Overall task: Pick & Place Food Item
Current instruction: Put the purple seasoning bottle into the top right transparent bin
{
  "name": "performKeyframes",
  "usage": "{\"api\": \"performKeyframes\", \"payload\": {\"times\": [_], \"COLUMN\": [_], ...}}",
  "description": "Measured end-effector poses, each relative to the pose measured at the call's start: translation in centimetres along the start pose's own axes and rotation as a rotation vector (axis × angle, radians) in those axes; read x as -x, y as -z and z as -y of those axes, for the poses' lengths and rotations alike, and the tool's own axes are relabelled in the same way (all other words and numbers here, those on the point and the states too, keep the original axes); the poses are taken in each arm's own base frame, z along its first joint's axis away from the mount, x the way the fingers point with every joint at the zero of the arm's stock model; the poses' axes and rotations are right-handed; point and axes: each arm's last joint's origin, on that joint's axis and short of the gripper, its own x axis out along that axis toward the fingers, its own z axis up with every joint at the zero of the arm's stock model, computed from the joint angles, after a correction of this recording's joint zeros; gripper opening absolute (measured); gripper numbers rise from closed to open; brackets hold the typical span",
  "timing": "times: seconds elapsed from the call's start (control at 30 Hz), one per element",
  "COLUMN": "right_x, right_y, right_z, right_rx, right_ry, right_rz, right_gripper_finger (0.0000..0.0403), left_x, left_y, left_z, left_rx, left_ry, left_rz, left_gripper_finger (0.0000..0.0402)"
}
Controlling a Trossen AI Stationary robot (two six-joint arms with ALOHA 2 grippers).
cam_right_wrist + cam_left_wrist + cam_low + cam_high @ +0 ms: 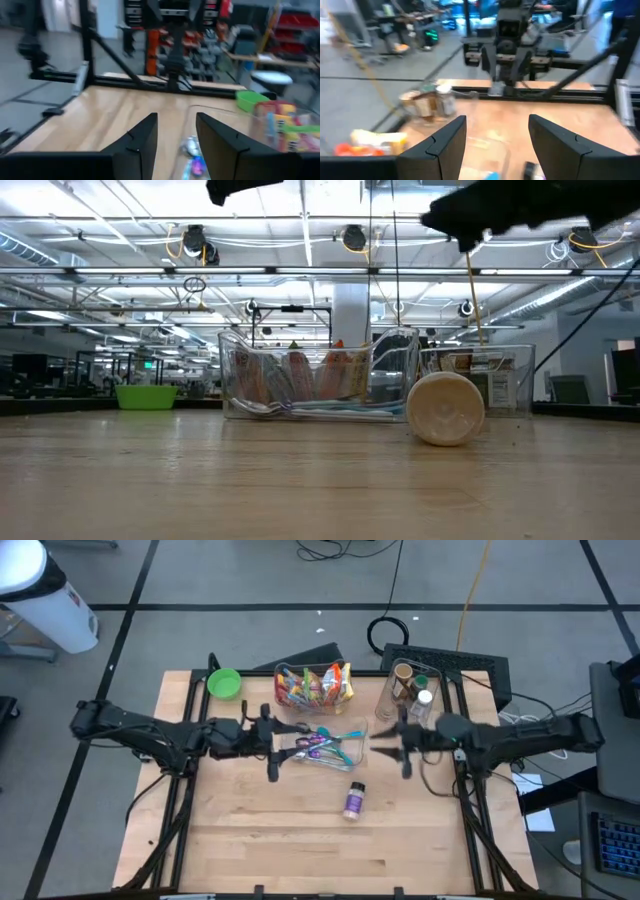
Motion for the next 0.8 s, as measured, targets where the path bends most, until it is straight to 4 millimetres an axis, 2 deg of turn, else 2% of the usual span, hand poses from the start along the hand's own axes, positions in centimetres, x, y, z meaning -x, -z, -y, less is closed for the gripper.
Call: {"api": "performKeyframes", "payload": {"times": [0.2, 0.33, 0.47, 0.63, 0.8], "right_x": [2.0, 2.7, 2.5, 2.2, 1.8], "right_y": [6.2, 8.7, 9.8, 10.7, 11.7], "right_z": [-2.2, -2.9, -3.4, -4.3, -5.3], "right_rx": [0.036, 0.068, 0.075, 0.085, 0.099], "right_ry": [-0.096, -0.135, -0.17, -0.226, -0.274], "right_rz": [0.148, 0.148, 0.086, 0.024, -0.04], "right_gripper_finger": [0.0128, 0.0128, 0.0128, 0.014, 0.0173], "left_x": [-2.5, -4.9, -6.3, -7.1, -7.7], "left_y": [1.2, 3.1, 5.0, 6.8, 5.5], "left_z": [1.3, 2.5, 3.8, 5.8, 8.4], "left_rx": [-0.027, 0.007, 0.102, 0.195, 0.218], "left_ry": [0.156, 0.211, 0.195, 0.068, -0.045], "left_rz": [0.014, -0.002, -0.048, -0.118, -0.197], "left_gripper_finger": [0.0223, 0.0223, 0.0223, 0.0223, 0.0223]}}
